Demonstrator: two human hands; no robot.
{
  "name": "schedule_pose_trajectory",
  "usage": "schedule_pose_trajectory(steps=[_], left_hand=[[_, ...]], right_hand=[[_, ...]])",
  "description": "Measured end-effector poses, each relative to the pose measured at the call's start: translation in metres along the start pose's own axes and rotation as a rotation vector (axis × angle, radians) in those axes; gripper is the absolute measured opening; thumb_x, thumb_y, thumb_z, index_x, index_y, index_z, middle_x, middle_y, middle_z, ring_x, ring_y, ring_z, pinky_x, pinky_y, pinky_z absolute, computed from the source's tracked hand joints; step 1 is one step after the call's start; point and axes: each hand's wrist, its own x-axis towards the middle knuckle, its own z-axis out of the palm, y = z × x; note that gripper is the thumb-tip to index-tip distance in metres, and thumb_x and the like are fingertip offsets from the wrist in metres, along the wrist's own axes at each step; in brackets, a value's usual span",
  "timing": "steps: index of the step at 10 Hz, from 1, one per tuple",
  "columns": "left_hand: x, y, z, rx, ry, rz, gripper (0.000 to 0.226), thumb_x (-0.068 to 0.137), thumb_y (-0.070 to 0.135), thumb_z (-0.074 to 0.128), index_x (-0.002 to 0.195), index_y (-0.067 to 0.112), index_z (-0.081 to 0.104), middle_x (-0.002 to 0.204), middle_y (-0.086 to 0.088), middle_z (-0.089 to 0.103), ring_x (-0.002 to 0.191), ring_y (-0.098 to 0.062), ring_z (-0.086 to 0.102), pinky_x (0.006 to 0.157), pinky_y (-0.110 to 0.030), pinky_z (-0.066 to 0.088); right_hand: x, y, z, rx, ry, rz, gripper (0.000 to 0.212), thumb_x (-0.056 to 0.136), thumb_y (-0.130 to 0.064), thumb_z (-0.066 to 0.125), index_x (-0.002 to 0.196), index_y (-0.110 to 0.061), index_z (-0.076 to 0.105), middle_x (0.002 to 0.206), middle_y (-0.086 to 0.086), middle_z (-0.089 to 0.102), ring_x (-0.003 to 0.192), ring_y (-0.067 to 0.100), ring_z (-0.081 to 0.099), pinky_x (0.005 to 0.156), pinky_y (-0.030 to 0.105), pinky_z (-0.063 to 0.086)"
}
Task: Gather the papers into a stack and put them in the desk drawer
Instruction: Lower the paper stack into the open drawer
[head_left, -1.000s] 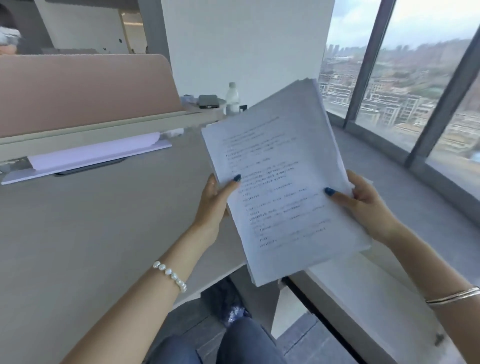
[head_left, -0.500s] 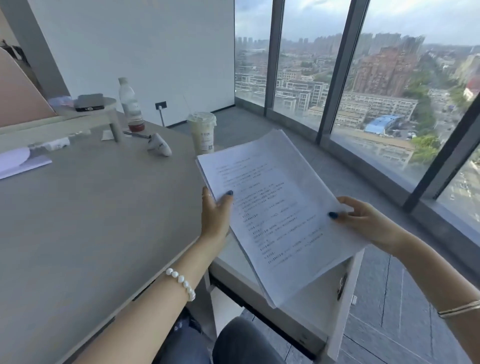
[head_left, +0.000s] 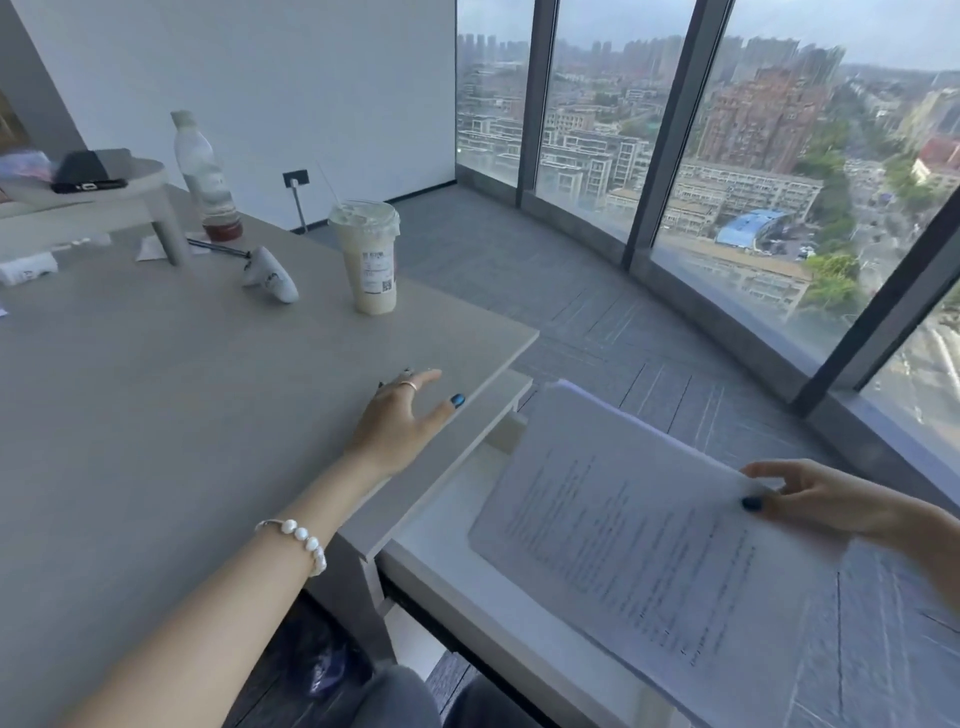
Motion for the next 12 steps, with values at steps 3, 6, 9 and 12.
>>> schedule_pose_trajectory(steps=[3, 6, 9, 12], left_hand=[[0.007, -0.01, 0.011, 0.288, -0.12, 0.052, 0.077, 0.074, 0.065, 0.03, 0.138, 0.024, 0.037, 0.155, 0.003, 0.026, 0.144, -0.012, 0.015, 0.118, -0.035, 0.006], [0.009, -0.018, 0.014, 0.257, -0.062, 0.091, 0.048, 0.09, 0.038, 0.049, 0.135, 0.023, 0.043, 0.153, 0.0, 0.032, 0.143, -0.015, 0.021, 0.116, -0.034, 0.011], [0.009, -0.017, 0.013, 0.256, -0.065, 0.084, 0.047, 0.091, 0.036, 0.048, 0.135, 0.023, 0.042, 0.153, 0.001, 0.031, 0.143, -0.013, 0.02, 0.117, -0.033, 0.009], [0.008, -0.016, 0.012, 0.245, -0.07, 0.077, 0.047, 0.091, 0.035, 0.048, 0.135, 0.023, 0.042, 0.153, 0.001, 0.031, 0.144, -0.013, 0.019, 0.117, -0.034, 0.008]], right_hand=[[0.082, -0.005, 0.035, -0.153, -0.145, 0.103, 0.026, 0.086, -0.021, 0.062, 0.112, -0.024, 0.062, 0.113, 0.011, 0.069, 0.089, 0.023, 0.071, 0.078, 0.033, 0.058], [0.139, -0.003, 0.081, -0.268, -0.217, 0.147, 0.033, 0.084, -0.018, 0.059, 0.116, -0.023, 0.056, 0.129, 0.008, 0.057, 0.112, 0.024, 0.06, 0.098, 0.043, 0.05], [0.153, 0.007, 0.11, -0.538, -0.168, 0.133, 0.056, 0.087, -0.024, 0.056, 0.139, -0.015, 0.037, 0.147, 0.006, 0.04, 0.131, 0.023, 0.042, 0.105, 0.035, 0.039], [0.136, 0.005, 0.114, -0.644, -0.003, 0.073, 0.07, 0.077, -0.049, 0.065, 0.134, -0.015, 0.043, 0.14, 0.004, 0.049, 0.125, 0.023, 0.048, 0.1, 0.032, 0.039]])
